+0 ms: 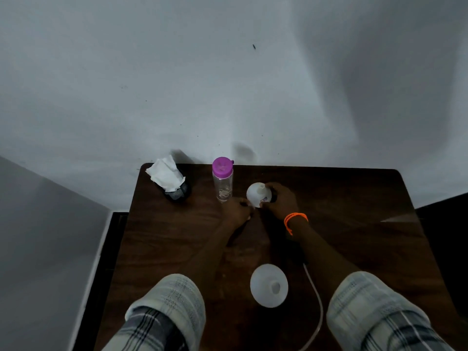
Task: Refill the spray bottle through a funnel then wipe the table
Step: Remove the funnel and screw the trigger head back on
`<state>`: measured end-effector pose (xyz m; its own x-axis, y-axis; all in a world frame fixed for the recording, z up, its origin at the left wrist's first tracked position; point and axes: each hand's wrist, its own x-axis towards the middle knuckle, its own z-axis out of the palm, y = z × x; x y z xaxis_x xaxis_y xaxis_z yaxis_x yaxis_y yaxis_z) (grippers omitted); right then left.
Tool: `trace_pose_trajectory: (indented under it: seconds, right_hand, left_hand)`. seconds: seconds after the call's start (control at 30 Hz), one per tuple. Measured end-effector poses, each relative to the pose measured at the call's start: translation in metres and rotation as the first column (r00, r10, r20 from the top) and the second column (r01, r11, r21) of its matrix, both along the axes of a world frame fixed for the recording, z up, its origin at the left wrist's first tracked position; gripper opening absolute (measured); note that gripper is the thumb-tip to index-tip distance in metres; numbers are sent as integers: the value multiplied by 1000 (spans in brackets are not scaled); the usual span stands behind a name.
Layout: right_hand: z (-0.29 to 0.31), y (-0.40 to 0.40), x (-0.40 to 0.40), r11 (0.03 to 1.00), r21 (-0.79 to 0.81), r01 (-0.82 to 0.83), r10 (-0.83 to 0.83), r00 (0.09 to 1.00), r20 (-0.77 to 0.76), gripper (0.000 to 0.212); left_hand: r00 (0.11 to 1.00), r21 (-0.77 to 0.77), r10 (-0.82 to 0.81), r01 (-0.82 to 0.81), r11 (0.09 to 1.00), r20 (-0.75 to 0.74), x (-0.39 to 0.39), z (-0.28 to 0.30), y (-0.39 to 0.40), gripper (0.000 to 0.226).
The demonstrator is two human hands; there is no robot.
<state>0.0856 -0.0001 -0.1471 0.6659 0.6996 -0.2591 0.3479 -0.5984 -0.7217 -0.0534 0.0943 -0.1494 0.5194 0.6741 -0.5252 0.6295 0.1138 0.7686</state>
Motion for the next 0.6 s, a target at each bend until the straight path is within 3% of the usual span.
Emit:
trace_pose_trajectory:
  seconds: [0.07,0.27,0.33,0.6]
  right_hand:
    - [0,2,3,1000,4,-9,9,1000,20,60]
    - [0,-23,6,996,-90,4,-3,1000,9,81]
    - [4,-43,6,991,-129,29,-28,1000,11,77]
    - [24,-124,-7,964,-265,16,-8,1000,30,55]
  left_hand:
    - [1000,-29,2,-2,1000,6,2,1,1,1]
    - [999,-58,33,-35,998,-36,-16,2,-5,10]
    - [998,-105,37,-43,994,-58,-27,5,-9,3]
    - [997,-188,73,-72,979,-3,-85,26,-55,16]
